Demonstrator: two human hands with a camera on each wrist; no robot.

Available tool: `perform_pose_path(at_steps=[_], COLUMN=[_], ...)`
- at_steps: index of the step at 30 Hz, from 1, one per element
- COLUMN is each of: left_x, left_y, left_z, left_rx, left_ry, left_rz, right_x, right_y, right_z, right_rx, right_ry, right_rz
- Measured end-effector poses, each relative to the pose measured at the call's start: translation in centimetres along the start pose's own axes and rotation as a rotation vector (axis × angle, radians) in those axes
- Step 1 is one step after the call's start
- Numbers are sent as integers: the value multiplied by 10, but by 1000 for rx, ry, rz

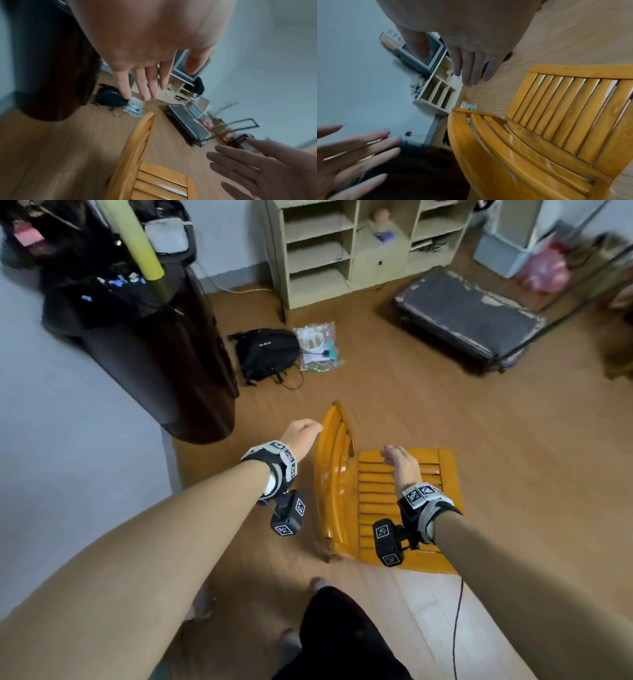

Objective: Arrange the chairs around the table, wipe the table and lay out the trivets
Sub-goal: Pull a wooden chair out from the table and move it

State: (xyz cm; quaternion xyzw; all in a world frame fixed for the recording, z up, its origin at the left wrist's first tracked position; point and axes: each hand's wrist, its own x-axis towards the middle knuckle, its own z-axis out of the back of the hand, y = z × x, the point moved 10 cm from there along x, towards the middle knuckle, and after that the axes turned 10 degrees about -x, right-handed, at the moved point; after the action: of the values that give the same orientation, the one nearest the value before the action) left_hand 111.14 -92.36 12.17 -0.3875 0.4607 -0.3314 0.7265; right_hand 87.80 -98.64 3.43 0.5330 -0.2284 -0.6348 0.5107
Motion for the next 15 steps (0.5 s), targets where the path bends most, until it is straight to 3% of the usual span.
perform_pose_path(at_steps=[9,15], left_x=[166,232], left_y=[-68,-99], left_z=[-64,-112], left_rx=[151,276], left_ry=[320,500], left_rz=[-50,-48], right_x=[108,131], right_y=[13,10], right_z=[29,63], right_rx=[134,234], right_ry=[-227,-409], right_rz=[-112,-204])
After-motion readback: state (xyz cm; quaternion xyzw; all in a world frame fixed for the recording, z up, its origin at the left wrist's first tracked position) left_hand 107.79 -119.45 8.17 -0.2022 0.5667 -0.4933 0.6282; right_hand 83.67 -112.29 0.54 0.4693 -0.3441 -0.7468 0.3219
